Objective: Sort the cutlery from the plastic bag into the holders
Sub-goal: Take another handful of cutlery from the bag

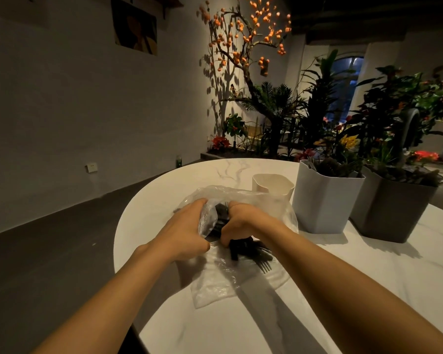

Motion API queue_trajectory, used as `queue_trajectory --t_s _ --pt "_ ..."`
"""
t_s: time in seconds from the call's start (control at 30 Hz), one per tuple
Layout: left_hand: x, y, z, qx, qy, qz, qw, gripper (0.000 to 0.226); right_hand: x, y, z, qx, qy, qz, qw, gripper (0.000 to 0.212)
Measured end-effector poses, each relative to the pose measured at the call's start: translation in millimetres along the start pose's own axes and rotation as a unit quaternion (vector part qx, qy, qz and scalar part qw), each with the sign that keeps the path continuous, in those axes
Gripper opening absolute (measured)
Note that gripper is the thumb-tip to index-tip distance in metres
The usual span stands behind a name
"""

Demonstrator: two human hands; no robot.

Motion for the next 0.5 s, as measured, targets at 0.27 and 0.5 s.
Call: queue_trajectory --t_s 0.27,0.5 --pt "7.2 4.4 -1.4 0.002 0.015 0.016 1.0 0.102 8.9 -3.1 -1.6 0.018 0.051 0.097 0.994 0.028" --pt "12.1 4.7 -3.7 0.012 0.027 0.056 0.998 0.105 14.4 -7.6 -1.0 0.012 0.051 0.137 0.989 0.025"
Point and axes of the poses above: each hand's wrist, its own z-axis towards the middle knuckle, its own y-axis out of the palm, x = y × z, the point moved 2 cm from there along z, towards the middle knuckle, and after that the axes turned 15 degrees about -y, right-handed, at the moved point
